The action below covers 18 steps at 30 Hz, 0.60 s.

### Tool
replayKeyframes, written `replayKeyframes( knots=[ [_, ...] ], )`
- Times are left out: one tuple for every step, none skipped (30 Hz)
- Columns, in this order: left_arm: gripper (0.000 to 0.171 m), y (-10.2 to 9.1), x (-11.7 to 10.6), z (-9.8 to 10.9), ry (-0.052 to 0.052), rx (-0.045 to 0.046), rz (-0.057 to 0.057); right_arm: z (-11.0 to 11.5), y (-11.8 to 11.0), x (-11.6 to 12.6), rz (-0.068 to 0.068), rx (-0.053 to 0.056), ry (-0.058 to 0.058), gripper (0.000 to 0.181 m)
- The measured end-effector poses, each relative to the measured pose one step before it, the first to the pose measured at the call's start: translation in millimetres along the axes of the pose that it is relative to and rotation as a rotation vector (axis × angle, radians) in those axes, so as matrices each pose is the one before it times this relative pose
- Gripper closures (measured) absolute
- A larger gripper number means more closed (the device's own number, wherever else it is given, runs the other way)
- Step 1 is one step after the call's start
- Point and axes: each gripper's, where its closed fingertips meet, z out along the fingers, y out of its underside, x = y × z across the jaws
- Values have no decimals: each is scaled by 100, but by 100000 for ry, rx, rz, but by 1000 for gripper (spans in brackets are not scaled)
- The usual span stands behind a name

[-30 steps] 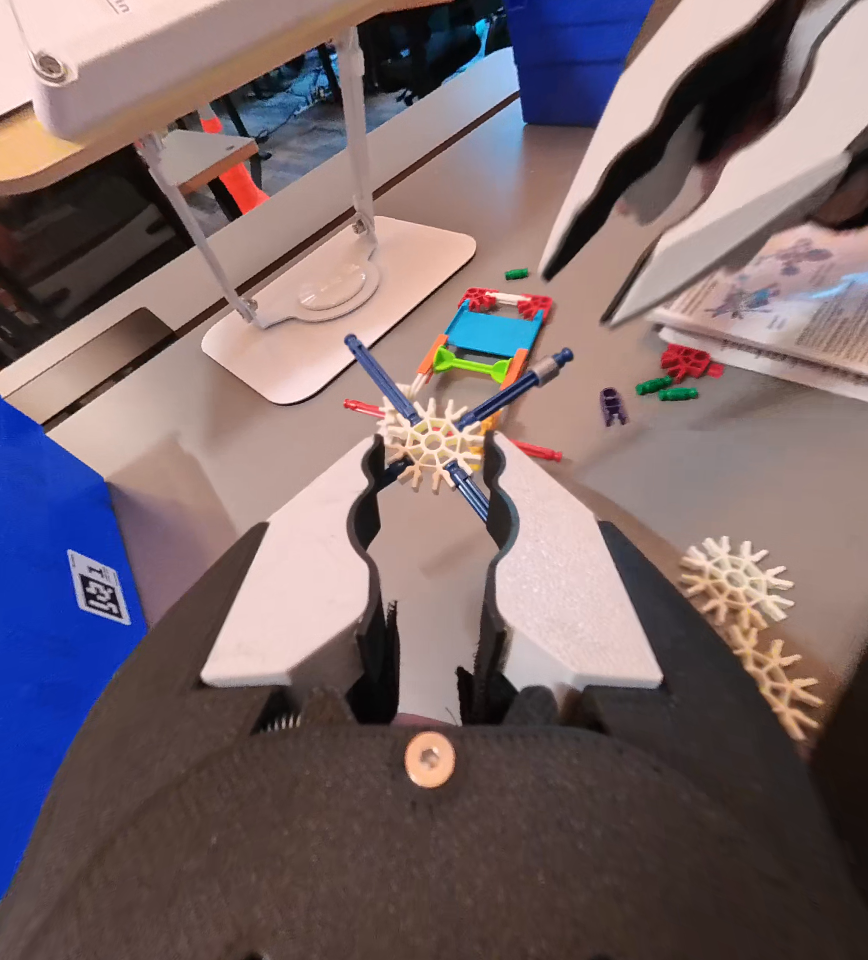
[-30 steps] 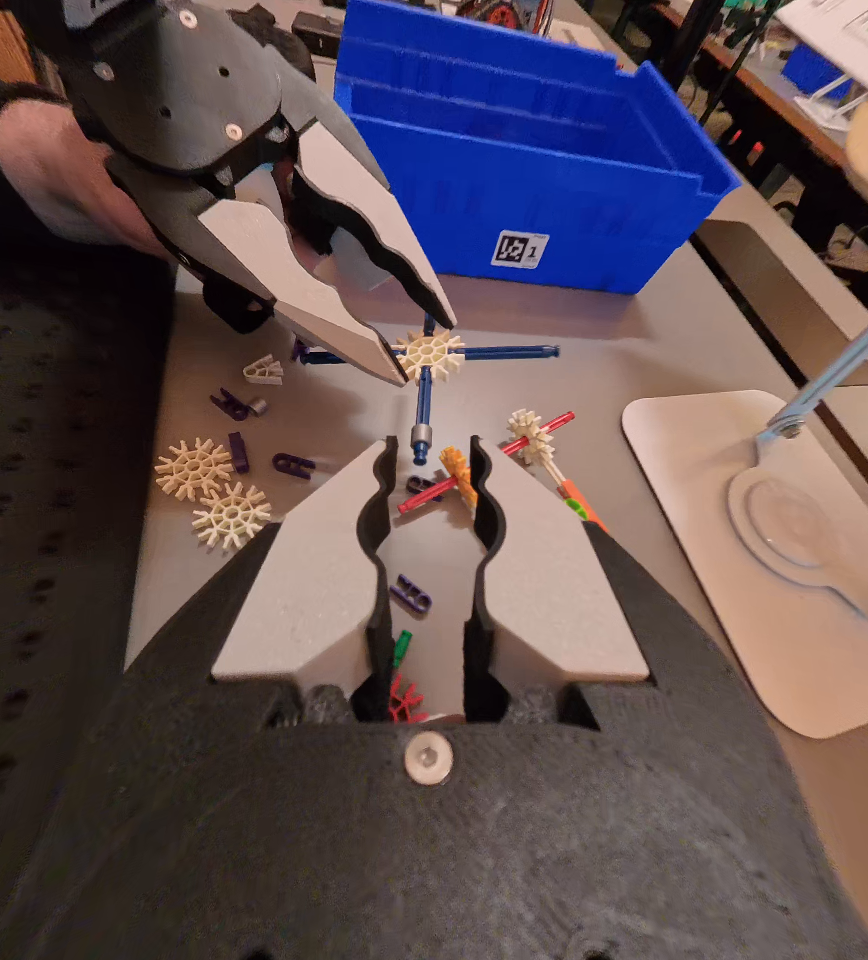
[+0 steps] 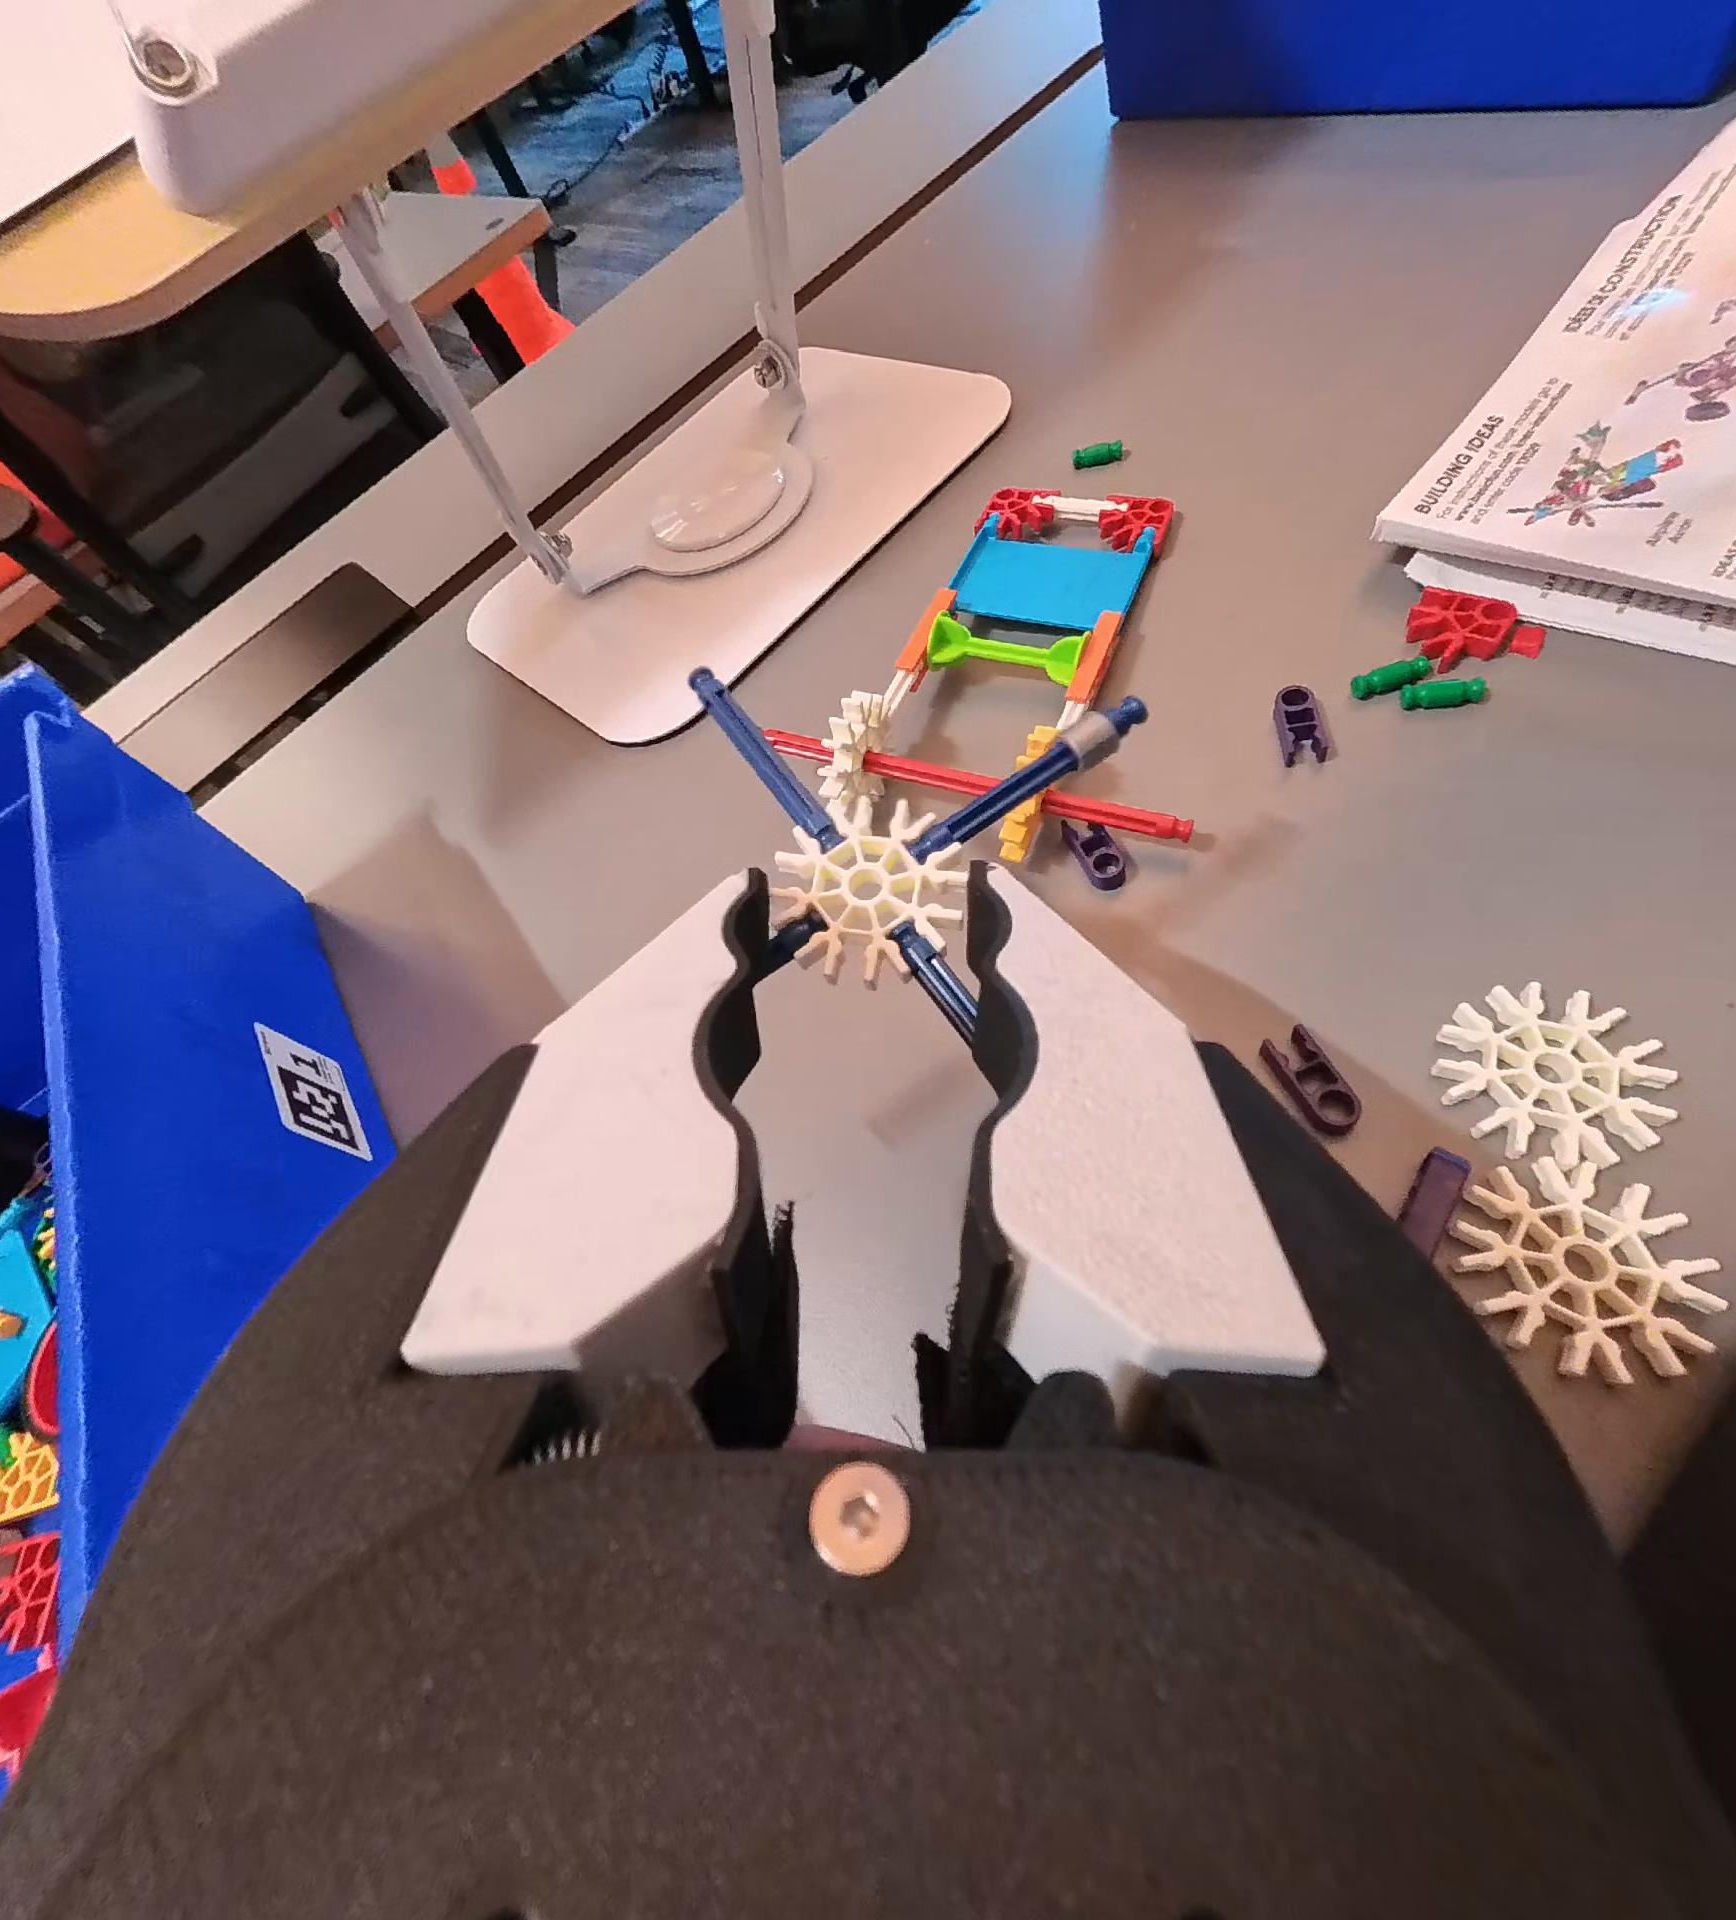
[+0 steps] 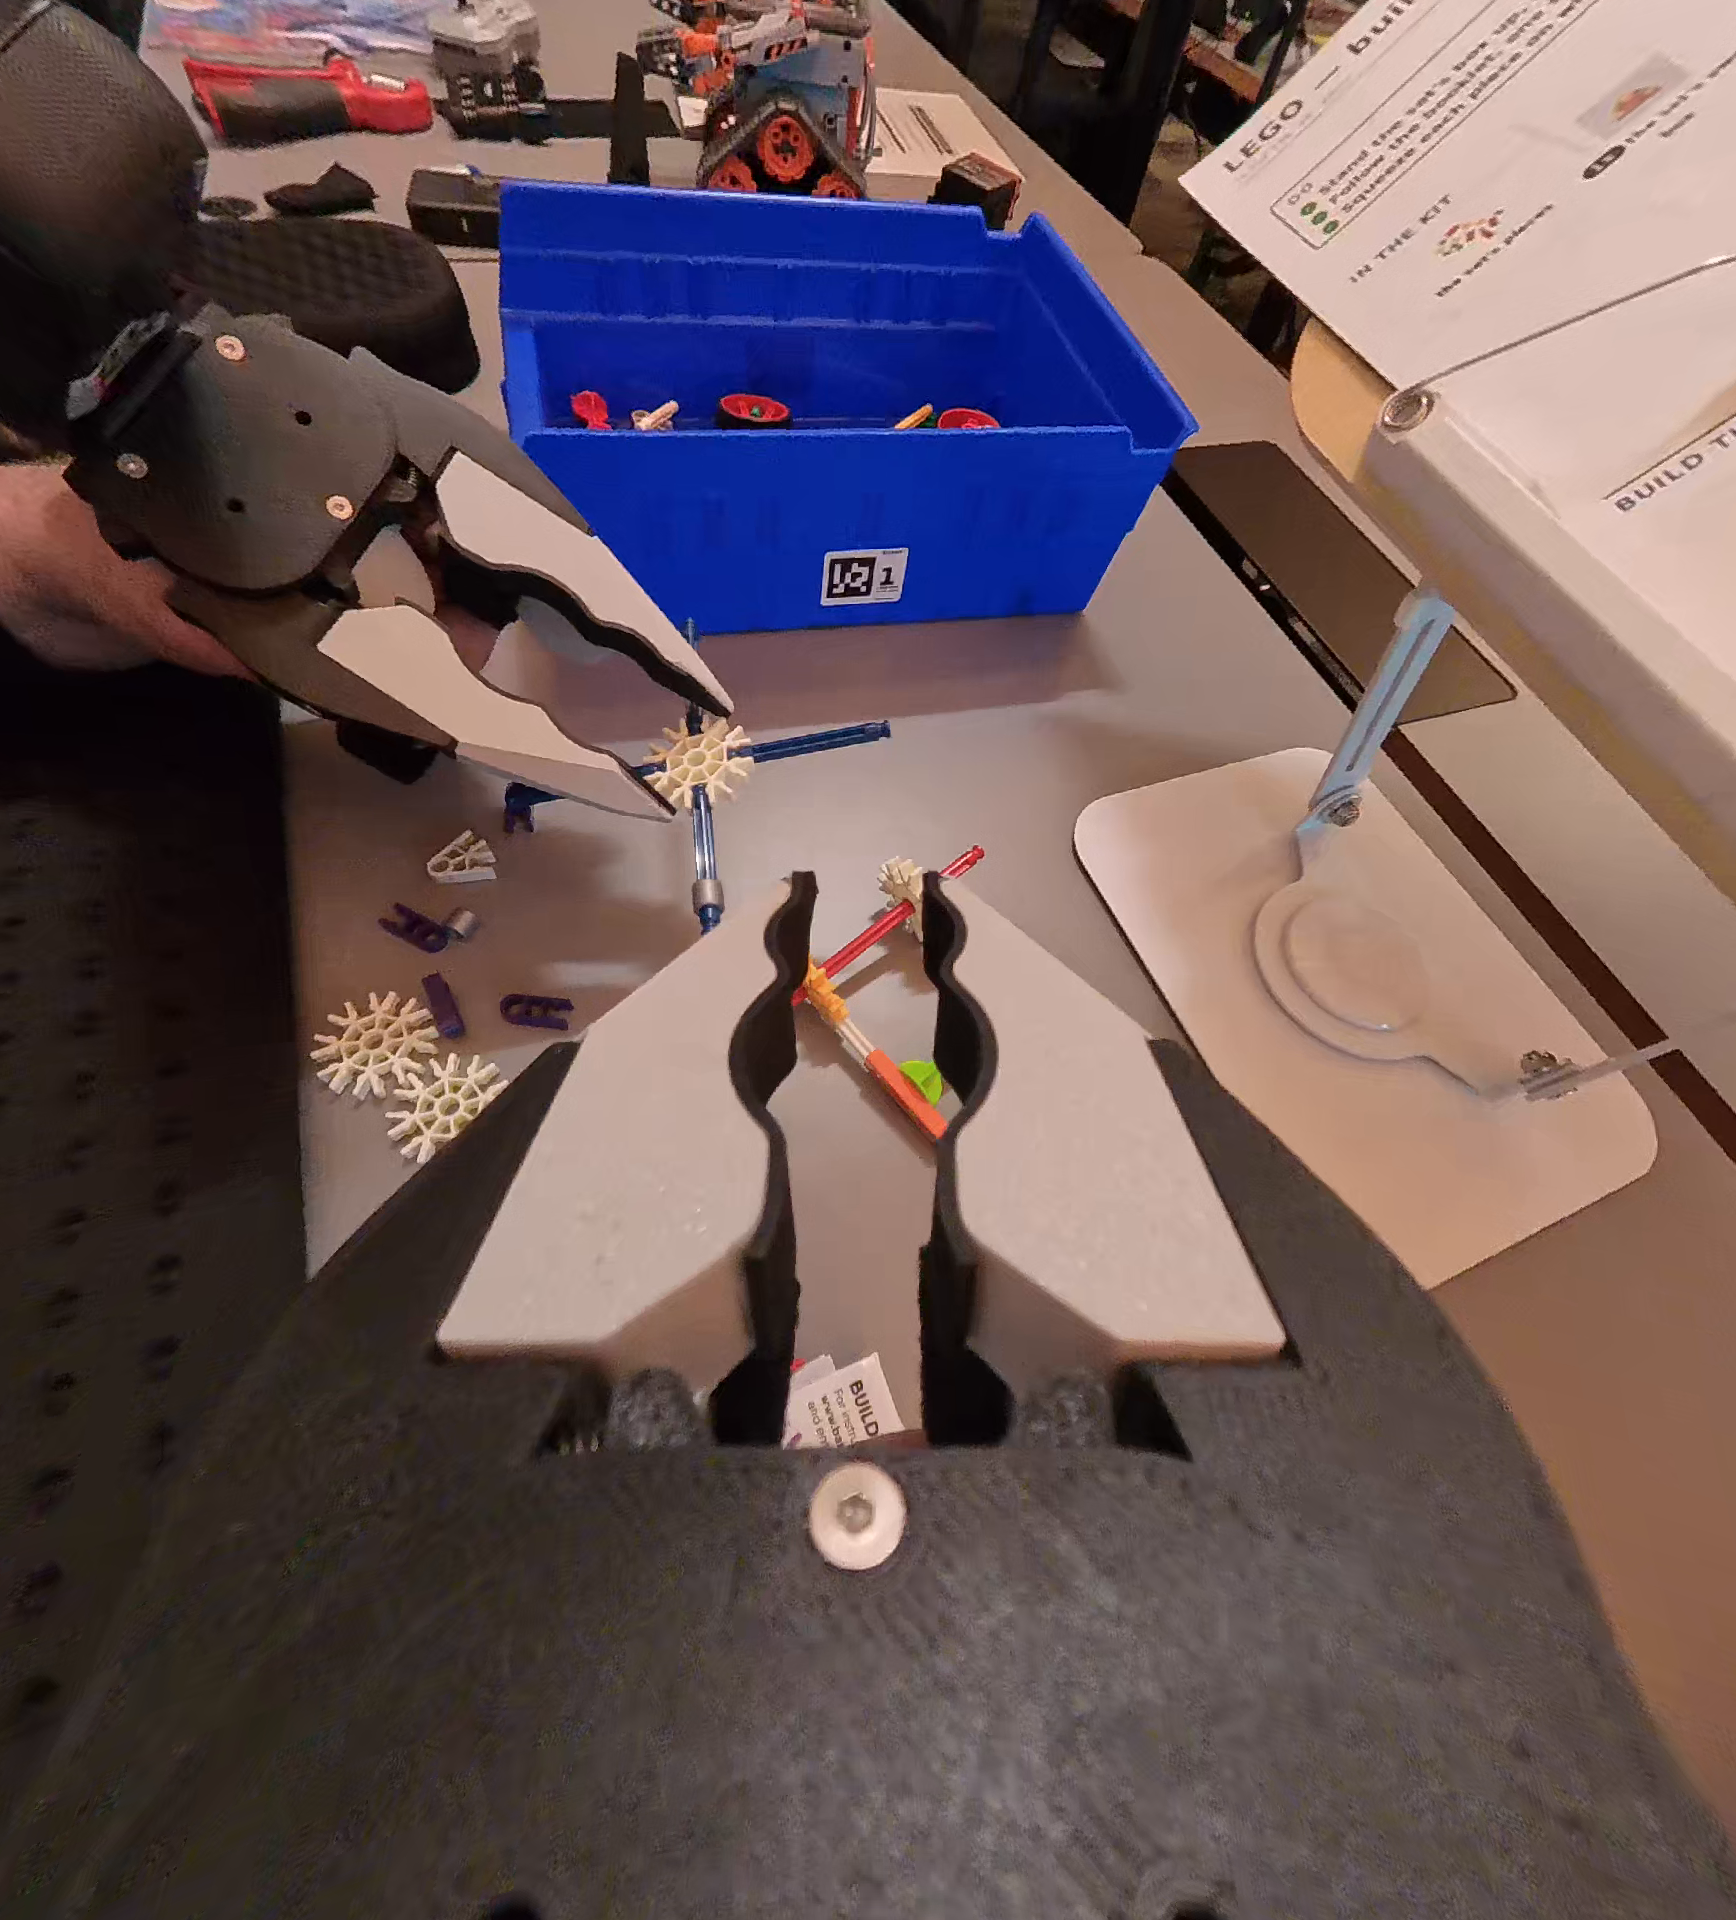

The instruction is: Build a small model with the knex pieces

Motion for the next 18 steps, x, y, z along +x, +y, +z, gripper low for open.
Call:
replayKeyframes(
  knots=[
    [135,24,6,18,41,-58,-136,4,84,216,549,297,416,162],
    [135,24,-11,20,43,-29,-84,-14,76,240,295,302,634,162],
    [135,30,-15,30,67,-82,-190,-28,68,190,426,256,224,163],
    [135,38,9,47,207,-159,-153,-8,102,105,597,25,-247,163],
    [135,37,13,60,196,-135,-100,2,129,127,430,8,6,163],
    [135,31,7,42,90,-141,-56,10,143,129,306,-86,95,163],
    [135,29,17,40,90,-156,-5,42,187,55,310,-366,-237,163],
    [135,32,35,51,162,-154,8,39,173,65,85,-364,-40,163],
    [135,19,34,49,168,-126,-13,13,119,132,-125,-178,462,163],
    [135,31,40,55,159,-186,5,-6,104,103,-17,-152,324,163],
    [135,44,28,51,46,-210,104,-7,96,48,158,-254,-186,163],
    [135,26,13,30,9,-124,104,-10,88,11,92,-198,-263,163],
    [135,5,13,16,82,-22,-6,10,88,55,-50,-195,59,163],
    [135,10,24,19,189,-61,-62,21,97,58,-92,-251,198,163],
    [135,35,-7,30,-7,-127,-34,33,83,36,-42,-184,102,163],
    [135,22,0,16,-7,-79,37,30,79,35,41,-123,100,163],
    [135,2,13,14,115,42,-29,35,70,71,-28,-163,289,163],
    [135,-8,52,14,229,48,25,16,63,85,-136,-122,417,163]
  ],
)
